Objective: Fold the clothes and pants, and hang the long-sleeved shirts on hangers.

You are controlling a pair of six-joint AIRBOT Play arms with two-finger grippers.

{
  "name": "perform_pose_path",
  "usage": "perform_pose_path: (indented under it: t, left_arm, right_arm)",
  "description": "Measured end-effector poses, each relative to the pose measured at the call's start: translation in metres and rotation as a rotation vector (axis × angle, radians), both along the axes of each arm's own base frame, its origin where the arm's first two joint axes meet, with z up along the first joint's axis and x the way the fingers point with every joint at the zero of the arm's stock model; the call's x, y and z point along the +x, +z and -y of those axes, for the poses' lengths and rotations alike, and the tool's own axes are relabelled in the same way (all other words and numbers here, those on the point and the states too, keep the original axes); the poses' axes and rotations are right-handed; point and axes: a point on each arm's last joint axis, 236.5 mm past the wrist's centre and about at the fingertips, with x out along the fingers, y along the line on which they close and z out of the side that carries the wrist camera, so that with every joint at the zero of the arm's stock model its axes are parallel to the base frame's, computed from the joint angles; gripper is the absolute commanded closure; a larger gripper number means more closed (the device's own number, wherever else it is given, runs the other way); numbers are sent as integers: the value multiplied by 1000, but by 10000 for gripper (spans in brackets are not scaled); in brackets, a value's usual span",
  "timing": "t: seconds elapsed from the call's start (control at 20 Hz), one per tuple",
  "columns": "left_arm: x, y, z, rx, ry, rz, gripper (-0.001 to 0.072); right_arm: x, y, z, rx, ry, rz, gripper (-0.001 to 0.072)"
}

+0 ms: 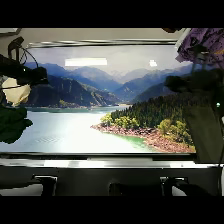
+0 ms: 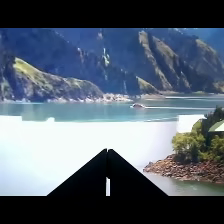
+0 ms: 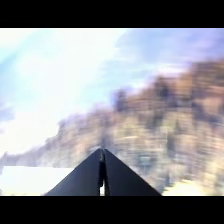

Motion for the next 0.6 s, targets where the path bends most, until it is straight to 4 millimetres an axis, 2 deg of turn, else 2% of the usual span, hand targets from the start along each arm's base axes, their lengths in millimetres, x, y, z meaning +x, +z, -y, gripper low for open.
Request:
perform_pose_path:
  t: [0.15,0.25,0.6]
  left_arm:
    - [-6,1,-4,34,-1,54,692]
    - [-9,1,-9,57,0,70,690]
    - [-15,-2,-13,82,-2,70,690]
  right_arm:
    - [-8,0,-46,-6,111,1,683]
    - [-11,1,-60,-9,147,4,683]
    - [-12,2,-70,-29,176,16,683]
